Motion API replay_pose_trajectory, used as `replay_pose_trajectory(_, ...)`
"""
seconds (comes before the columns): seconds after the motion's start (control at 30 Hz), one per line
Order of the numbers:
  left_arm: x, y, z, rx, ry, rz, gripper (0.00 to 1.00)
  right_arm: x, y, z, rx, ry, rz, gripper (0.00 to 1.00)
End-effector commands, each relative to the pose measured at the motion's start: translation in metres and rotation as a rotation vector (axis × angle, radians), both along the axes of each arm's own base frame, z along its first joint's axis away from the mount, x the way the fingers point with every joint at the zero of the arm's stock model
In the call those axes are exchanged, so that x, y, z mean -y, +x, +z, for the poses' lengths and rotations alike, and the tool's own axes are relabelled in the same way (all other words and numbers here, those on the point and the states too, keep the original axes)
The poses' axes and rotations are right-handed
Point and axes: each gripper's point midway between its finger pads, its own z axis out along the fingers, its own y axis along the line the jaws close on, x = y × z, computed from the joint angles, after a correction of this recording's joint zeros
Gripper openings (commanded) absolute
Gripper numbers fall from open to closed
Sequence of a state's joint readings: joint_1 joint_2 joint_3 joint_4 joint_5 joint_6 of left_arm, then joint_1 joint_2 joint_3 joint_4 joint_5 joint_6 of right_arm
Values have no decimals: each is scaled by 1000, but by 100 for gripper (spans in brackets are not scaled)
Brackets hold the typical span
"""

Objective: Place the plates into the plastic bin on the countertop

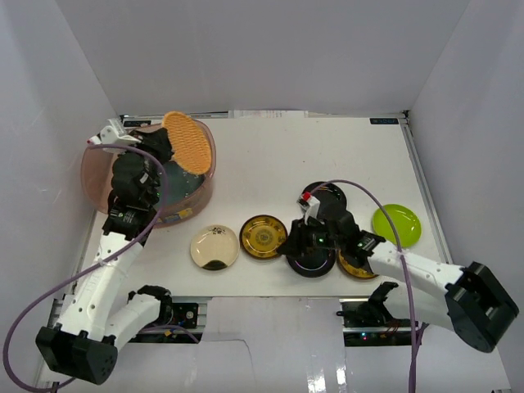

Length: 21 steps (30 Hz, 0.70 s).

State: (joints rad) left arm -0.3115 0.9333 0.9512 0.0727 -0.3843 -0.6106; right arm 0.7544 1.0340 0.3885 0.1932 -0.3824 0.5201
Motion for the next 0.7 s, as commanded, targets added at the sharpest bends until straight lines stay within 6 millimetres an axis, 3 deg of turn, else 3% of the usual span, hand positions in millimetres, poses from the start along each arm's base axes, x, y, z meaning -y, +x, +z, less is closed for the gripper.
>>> replay_pose_trajectory(0.0, -44, -3, -31, -121, -14, 75, 0, -36, 34, 26, 147, -2, 3, 49)
replay_pose_trajectory(0.03, -52, -4, -39, -138, -36, 82, 0, -51, 48, 46, 183, 9, 21, 52)
replay_pose_trajectory(0.07, -68, -2, -52, -163, -68, 101, 0, -58, 50, 21, 129, -73, 58, 54)
replay_pose_trajectory(0.1, -75, -1, -61, -183, -84, 117, 0, -64, 57, 18, 154, -104, 91, 59)
replay_pose_trajectory(0.13, -89, -1, -74, -218, -101, 153, 0, -80, 72, 37, 188, -94, 106, 61)
replay_pose_trajectory(0.17, -103, -1, -81, -232, -111, 191, 0, -87, 78, 17, 157, -145, 131, 62)
replay_pose_trajectory(0.2, -114, -1, -96, -258, -129, 212, 0, -99, 85, 30, 181, -134, 164, 65)
replay_pose_trajectory(0.23, -111, -1, -103, -270, -138, 201, 0, -107, 89, 29, 178, -129, 182, 66)
replay_pose_trajectory(0.27, -124, -1, -109, -276, -149, 231, 0, -114, 91, 30, 174, -116, 199, 67)
replay_pose_trajectory(0.3, -127, -2, -123, -297, -161, 233, 0, -123, 90, 17, 132, -120, 238, 70)
replay_pose_trajectory(0.4, -144, 4, -152, -361, -179, 271, 0, -154, 97, 11, 101, -107, 301, 71)
replay_pose_trajectory(0.5, -150, 8, -188, -443, -208, 274, 0, -172, 98, -10, 64, -164, 348, 70)
replay_pose_trajectory(0.53, -148, 10, -191, -444, -210, 256, 0, -173, 97, -18, 51, -179, 357, 69)
replay_pose_trajectory(0.6, -148, 10, -202, -467, -215, 252, 9, -178, 97, -32, 30, -190, 367, 67)
replay_pose_trajectory(0.63, -147, 9, -206, -479, -222, 253, 29, -179, 96, -37, 20, -191, 368, 66)
replay_pose_trajectory(0.67, -146, 10, -207, -484, -227, 246, 40, -181, 94, -44, 4, -189, 372, 65)
